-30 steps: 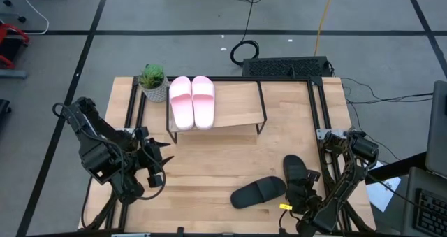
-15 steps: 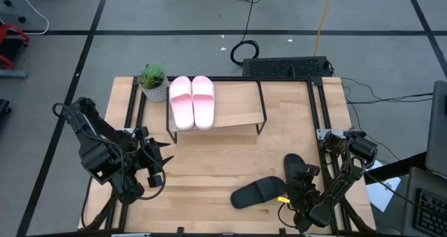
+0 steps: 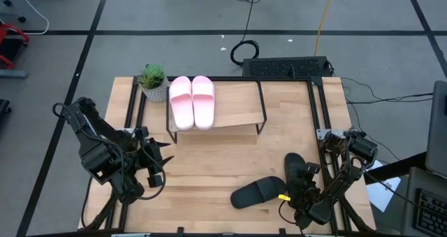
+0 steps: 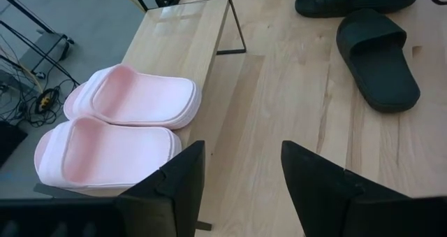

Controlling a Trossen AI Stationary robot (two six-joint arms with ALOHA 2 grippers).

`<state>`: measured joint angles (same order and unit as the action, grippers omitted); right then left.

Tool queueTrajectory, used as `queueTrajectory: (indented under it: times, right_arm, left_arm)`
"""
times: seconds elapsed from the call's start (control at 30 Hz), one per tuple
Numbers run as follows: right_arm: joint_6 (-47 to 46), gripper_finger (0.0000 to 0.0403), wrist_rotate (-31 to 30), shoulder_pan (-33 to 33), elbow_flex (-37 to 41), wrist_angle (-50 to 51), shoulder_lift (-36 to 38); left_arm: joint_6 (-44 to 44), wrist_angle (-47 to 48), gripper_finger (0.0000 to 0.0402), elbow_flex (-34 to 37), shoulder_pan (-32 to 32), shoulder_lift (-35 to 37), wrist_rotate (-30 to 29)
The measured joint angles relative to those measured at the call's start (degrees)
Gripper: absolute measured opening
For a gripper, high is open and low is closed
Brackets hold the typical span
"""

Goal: Pick and place slides into the shelf
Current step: Put the right black slipper on the shelf

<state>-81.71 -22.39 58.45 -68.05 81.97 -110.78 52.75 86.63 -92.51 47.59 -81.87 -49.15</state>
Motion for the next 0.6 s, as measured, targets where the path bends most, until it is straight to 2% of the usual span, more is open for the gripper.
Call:
queueTrajectory:
  times: [0.43,0.5,0.6]
  right_arm:
    - [-1.1,0.0088,3.4,-3.3,0.0,-0.1,0.0]
    - [-2.8,0.0071,4.4,-4.2,0.0,1.0,0.0]
    - [-1.0,0.002,4.3,-4.9,0.0,1.2,0.0]
  left_arm:
    - [0.0,0.0,0.0191,0.0,0.0,0.0,0.0]
    - [0.0,0.0,0.0191,0.0,0.0,0.0,0.0]
    - [0.0,-0.1,0.0191,0.0,0.0,0.0,0.0]
